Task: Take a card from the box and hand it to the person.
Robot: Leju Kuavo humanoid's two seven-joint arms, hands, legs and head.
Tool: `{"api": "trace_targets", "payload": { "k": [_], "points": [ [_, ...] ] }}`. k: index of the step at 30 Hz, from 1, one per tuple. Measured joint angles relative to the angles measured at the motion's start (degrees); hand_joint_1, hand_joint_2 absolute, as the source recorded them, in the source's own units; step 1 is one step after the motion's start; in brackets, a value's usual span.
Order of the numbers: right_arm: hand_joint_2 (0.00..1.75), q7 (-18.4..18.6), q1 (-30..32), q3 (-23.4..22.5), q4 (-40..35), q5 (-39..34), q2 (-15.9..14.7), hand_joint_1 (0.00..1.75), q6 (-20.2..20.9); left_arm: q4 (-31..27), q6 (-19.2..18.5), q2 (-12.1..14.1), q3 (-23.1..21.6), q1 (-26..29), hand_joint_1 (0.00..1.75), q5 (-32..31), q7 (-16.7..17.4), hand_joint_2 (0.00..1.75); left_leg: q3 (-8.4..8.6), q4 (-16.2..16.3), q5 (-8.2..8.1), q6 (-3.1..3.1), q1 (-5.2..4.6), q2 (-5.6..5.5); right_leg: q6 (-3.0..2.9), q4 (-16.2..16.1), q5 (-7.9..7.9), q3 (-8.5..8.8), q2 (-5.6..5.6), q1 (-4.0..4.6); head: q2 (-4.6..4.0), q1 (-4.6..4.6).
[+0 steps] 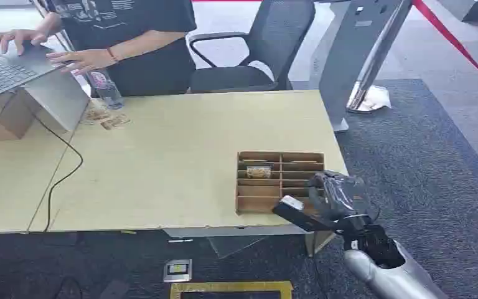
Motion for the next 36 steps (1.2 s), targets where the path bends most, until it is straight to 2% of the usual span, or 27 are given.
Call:
{"api": "trace_targets", "payload": {
  "k": [1,3,4,7,16,24,29,36],
  "points": [
    [1.75,0.09,-0.24,0.11,0.51,0.35,0.2,1.03,-0.04,0.0,0.0,-0.02,0.0,0.0,0.0,0.0,0.0,1.75,0.0,0.0,0.0,0.0,0.0,0.0,0.0,0.0,0.0,0.0,0.01,0.0,0.0,0.0],
    [1.75,0.22,-0.69,0.33,1.78,1.1,0.57,0.77,-0.09,0.0,0.04,-0.02,0.0,-0.04,0.0,0.0,0.02,1.75,0.0,0.0,0.0,0.0,0.0,0.0,0.0,0.0,0.0,0.0,0.0,0.0,0.0,0.0],
    [1.75,0.33,-0.87,0.37,2.32,1.38,0.66,0.77,-0.09,0.0,0.04,-0.02,0.0,-0.03,0.0,0.0,0.06,1.75,0.0,0.0,0.0,0.0,0.0,0.0,0.0,0.0,0.0,0.0,0.0,0.0,0.0,0.0],
    [1.75,1.03,-1.37,0.57,3.79,2.45,1.16,0.59,-0.39,0.0,0.07,-0.04,0.0,-0.03,0.0,0.0,0.24,1.75,0.0,0.0,0.0,0.0,0.0,0.0,0.0,0.0,0.0,0.0,0.0,0.0,0.0,0.0],
    [1.75,2.06,-1.97,1.14,5.55,4.48,1.84,0.47,-0.41,0.0,0.07,-0.15,0.0,0.02,0.0,0.11,0.7,1.75,0.02,0.0,0.0,0.0,0.0,0.01,0.0,0.0,0.0,0.0,0.02,0.0,0.0,-0.02],
    [1.75,2.45,-2.41,1.49,5.79,5.73,2.08,0.47,0.18,0.0,0.13,-0.26,0.0,0.13,0.0,0.61,0.59,1.75,0.07,0.0,0.01,0.0,0.0,0.01,0.0,0.0,0.01,0.05,0.02,0.0,0.0,0.0],
    [1.75,2.49,-2.39,1.73,4.77,5.9,2.1,0.38,0.83,0.0,0.15,-0.26,0.0,0.18,0.0,0.61,0.57,1.75,0.06,0.0,0.01,0.0,0.0,0.01,0.0,0.0,0.01,0.05,0.01,0.0,0.0,0.0],
    [1.75,2.93,-2.51,2.14,2.08,6.97,2.1,0.38,1.46,0.0,0.07,-0.26,0.0,0.17,0.0,0.35,0.59,1.75,0.04,0.0,0.0,0.0,0.0,0.01,0.0,0.0,0.0,0.02,0.02,0.0,0.0,0.0]
  ]
}}
